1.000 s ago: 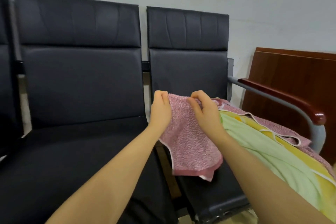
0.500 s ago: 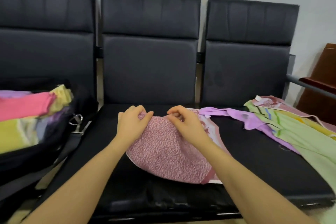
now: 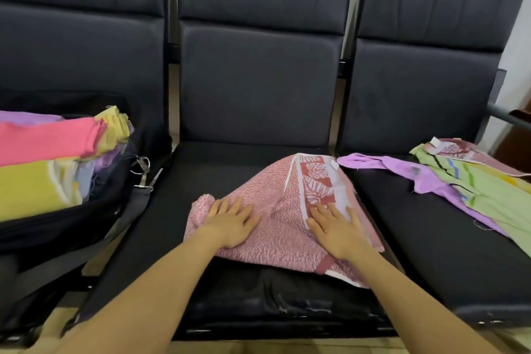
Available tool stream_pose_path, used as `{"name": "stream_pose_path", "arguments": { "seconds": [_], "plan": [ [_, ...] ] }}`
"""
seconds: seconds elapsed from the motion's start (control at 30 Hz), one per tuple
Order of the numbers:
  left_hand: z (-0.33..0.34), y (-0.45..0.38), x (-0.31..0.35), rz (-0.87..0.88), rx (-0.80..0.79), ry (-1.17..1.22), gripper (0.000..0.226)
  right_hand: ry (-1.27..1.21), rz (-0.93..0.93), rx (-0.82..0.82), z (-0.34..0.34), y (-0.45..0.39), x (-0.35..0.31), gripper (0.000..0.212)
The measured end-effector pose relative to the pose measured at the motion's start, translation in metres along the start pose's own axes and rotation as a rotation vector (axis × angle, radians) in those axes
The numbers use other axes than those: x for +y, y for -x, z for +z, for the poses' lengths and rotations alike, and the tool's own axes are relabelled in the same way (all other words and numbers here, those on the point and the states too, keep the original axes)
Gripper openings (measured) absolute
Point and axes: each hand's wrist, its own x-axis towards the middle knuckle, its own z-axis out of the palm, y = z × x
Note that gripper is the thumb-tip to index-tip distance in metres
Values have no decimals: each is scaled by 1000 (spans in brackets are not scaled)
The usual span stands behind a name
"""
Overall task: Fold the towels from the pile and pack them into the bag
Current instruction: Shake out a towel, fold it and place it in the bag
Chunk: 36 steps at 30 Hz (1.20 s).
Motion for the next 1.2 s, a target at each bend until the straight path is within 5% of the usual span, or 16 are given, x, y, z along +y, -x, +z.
{"name": "stream_pose_path", "arguments": {
  "seconds": [0.3,0.53,0.67,0.87,1.07,1.2],
  "plan": [
    [4,-35,-21,-104,46,102,61,-54,-71,16,-2,-68,-13,55],
    [-9,-57,-6,-131,489,208,52,-319,-114,393,-1,-83,-14,39],
    [5,-65,10,-86,535,225,37,-224,-207,347,5,-82,-19,45],
    [6,-58,9,-108,743,589,13,-313,-170,379,7,-76,-23,8],
    [-34,-36,17,-31,757,1006,14,-755,-176,586,-22,-56,-26,18],
    [-71,-12,24,0,806,1078,14,-1037,-218,760,-71,-42,-35,26]
  ]
}}
